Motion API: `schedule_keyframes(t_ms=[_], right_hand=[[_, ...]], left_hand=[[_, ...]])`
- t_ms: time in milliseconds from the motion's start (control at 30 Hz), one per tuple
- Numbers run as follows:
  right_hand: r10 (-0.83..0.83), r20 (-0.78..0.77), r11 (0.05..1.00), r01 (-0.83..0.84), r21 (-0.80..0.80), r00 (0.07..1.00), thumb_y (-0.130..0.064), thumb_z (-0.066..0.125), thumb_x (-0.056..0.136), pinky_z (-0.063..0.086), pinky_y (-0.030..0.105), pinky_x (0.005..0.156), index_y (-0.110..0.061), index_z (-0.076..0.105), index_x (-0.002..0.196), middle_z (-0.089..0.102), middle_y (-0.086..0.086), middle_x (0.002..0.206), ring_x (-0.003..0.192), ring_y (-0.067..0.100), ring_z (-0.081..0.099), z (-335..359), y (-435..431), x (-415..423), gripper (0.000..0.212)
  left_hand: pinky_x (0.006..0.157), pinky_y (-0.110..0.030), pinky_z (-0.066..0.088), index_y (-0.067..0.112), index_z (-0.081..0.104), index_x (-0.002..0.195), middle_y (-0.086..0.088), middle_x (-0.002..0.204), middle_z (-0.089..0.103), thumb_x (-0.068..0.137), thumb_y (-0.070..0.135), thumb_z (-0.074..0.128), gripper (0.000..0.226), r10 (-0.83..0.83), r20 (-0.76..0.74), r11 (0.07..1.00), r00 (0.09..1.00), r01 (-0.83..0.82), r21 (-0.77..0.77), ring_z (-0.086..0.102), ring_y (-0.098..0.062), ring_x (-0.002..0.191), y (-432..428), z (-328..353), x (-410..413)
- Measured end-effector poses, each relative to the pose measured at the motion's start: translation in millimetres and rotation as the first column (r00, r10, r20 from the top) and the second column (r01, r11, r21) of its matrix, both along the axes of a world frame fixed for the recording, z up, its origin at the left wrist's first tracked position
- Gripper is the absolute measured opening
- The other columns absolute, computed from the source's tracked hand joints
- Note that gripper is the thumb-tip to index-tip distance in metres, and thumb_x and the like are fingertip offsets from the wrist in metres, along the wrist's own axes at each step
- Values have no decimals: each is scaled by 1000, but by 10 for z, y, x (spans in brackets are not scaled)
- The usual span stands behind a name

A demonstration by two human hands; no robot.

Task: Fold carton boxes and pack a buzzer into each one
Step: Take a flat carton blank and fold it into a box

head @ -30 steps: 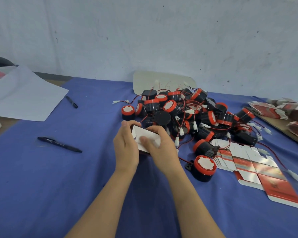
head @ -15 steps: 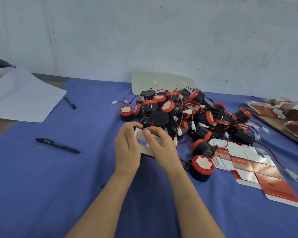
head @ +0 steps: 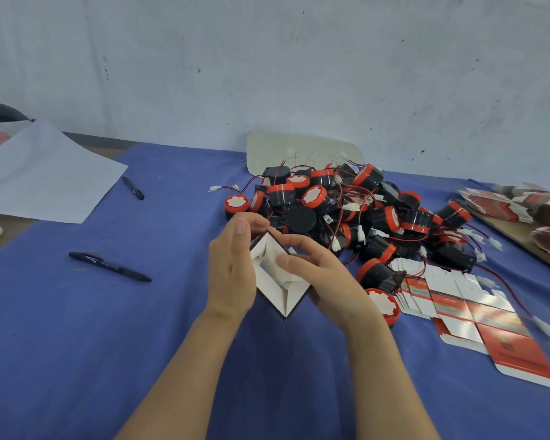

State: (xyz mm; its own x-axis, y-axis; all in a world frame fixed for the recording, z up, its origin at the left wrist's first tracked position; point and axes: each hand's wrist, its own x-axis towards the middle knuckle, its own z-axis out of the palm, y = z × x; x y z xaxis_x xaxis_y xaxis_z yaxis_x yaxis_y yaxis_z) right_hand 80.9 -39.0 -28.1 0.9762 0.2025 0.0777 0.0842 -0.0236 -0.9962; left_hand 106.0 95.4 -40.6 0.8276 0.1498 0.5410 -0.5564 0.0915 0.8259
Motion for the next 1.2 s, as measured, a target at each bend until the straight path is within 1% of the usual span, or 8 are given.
schedule_keyframes(t_ms=[133, 367, 567, 667, 800, 900, 1000, 1200], right_hand=[[53, -70, 998, -51, 33, 996, -26, 69, 74, 47, 38, 94, -22, 64, 114, 73, 4, 101, 92, 21, 68, 18, -8, -1, 41], [88, -109, 967, -59, 246, 990, -35, 67, 77, 53, 24, 79, -19, 72, 101, 72, 3, 97, 88, 15, 66, 36, 36, -29, 29], [-26, -28, 955, 33, 294, 999, -21, 72, 80, 55, 25, 74, -12, 62, 107, 72, 3, 94, 85, 16, 67, 79, 56, -42, 29], [-364, 301, 913, 402, -73, 881, -13, 69, 86, 50, 22, 82, -15, 60, 98, 70, -6, 90, 92, 14, 65, 42, 149, 16, 15], [-152, 613, 494, 596, -632, 776, -11, 52, 92, 25, 40, 109, -30, 69, 104, 70, -13, 102, 104, 13, 58, -115, 257, 94, 28], [-82, 575, 454, 544, -705, 814, -9, 48, 87, 29, 34, 103, -21, 68, 97, 69, -4, 98, 95, 20, 57, -190, 338, 101, 26], [-48, 556, 458, 513, -726, 830, -12, 50, 86, 34, 29, 65, -12, 64, 103, 63, 4, 98, 78, 24, 54, -225, 456, 84, 22], [79, 514, 253, 482, -839, 854, -20, 49, 89, 26, 28, 71, -16, 60, 99, 67, 3, 88, 84, 25, 61, -219, 670, 104, 16]], left_hand=[[85, -53, 51, 15, 61, 85, -16, 85, 69, 83, 63, 27, 60, -23, -10, 999, 1000, 23, -36, 66, -31, 86, 0, 51, -45], [81, -45, 52, 11, 60, 84, -16, 81, 70, 76, 66, 32, 62, -96, -85, 983, 992, 81, -164, 66, -31, 81, -17, 112, -75], [84, -17, 47, 18, 64, 99, 8, 101, 69, 92, 40, 42, 32, 112, -20, 993, 994, -112, -35, 63, -7, 99, -27, 39, 3], [78, -4, 41, 23, 61, 105, 8, 111, 62, 99, 23, 47, 15, 195, -84, 973, 977, -182, 138, 57, -1, 102, -18, -52, 95], [83, -21, 46, 36, 60, 91, 13, 98, 65, 99, 45, 39, 24, 7, -397, 998, 918, 21, 66, 59, -6, 98, -44, -104, 147], [74, -14, 42, 33, 56, 108, 21, 99, 57, 93, 52, 47, 26, 59, -423, 991, 904, -2, 133, 55, 3, 94, -55, -137, 177], [79, -22, 46, 26, 53, 123, 8, 114, 59, 88, 53, 54, 45, 80, -449, 970, 890, 35, 242, 57, -11, 105, -77, -179, 198], [79, -36, 46, 23, 51, 99, 0, 99, 58, 95, 37, 41, 17, 139, -604, 968, 785, 21, 249, 55, -20, 96, 34, -186, 281]])
